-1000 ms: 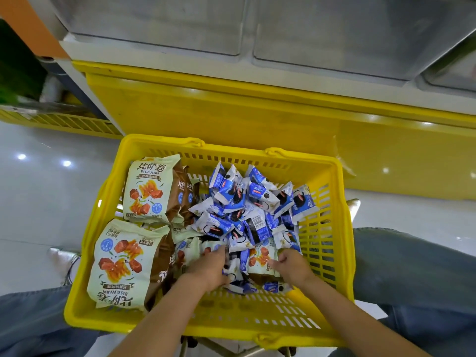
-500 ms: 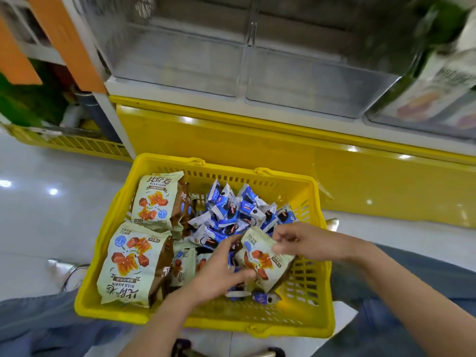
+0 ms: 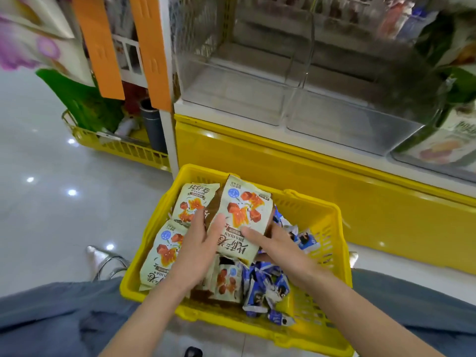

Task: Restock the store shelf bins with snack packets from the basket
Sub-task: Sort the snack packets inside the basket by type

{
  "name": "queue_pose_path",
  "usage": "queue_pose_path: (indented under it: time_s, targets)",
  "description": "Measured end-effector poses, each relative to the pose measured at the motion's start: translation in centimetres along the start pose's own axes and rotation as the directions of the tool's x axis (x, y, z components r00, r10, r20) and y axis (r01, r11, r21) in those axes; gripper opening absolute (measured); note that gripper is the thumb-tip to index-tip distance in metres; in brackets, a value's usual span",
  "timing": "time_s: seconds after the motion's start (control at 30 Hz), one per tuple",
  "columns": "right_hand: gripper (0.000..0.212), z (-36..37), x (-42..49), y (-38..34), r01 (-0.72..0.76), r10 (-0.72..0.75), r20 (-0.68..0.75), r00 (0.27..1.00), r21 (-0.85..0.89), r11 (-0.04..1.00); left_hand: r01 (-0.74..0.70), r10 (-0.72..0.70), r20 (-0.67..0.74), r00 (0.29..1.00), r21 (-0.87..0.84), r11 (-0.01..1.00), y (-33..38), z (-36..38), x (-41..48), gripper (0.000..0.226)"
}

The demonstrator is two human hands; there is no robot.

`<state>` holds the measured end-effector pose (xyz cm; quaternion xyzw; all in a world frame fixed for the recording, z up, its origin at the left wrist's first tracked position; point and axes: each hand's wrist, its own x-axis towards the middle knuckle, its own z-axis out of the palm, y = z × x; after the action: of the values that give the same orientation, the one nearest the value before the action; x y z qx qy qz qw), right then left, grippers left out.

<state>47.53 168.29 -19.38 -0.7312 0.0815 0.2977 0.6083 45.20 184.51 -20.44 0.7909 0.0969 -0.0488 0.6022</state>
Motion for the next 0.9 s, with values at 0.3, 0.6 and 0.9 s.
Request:
queue_pose_path:
  time_s: [0.3,0.6,0.9]
  targets:
    - [0.038,5.3,8.5,-3.4,-0.011,0.012,-0.118,0.993,0.004,1.000,0.269,-0.186,-0.231,0.955,0.413,0.870,-9.4,-8.4,4.0,0.037]
    - [0.063,6.3,12.5,-1.4,0.063,-0.218,-0.200,0.955,-0.582,0.811,0.206,-0.124,-0.228,0.966,0.385,0.900,-12.3,-7.9,4.6,0.026]
    - [0.028,2.3,8.0,6.9,0.064,-0.095,-0.017,0.995,-0.624,0.779,0.247,-0.149,-0.250,0.957,0.427,0.870,-11.7,-7.7,5.8,0.029]
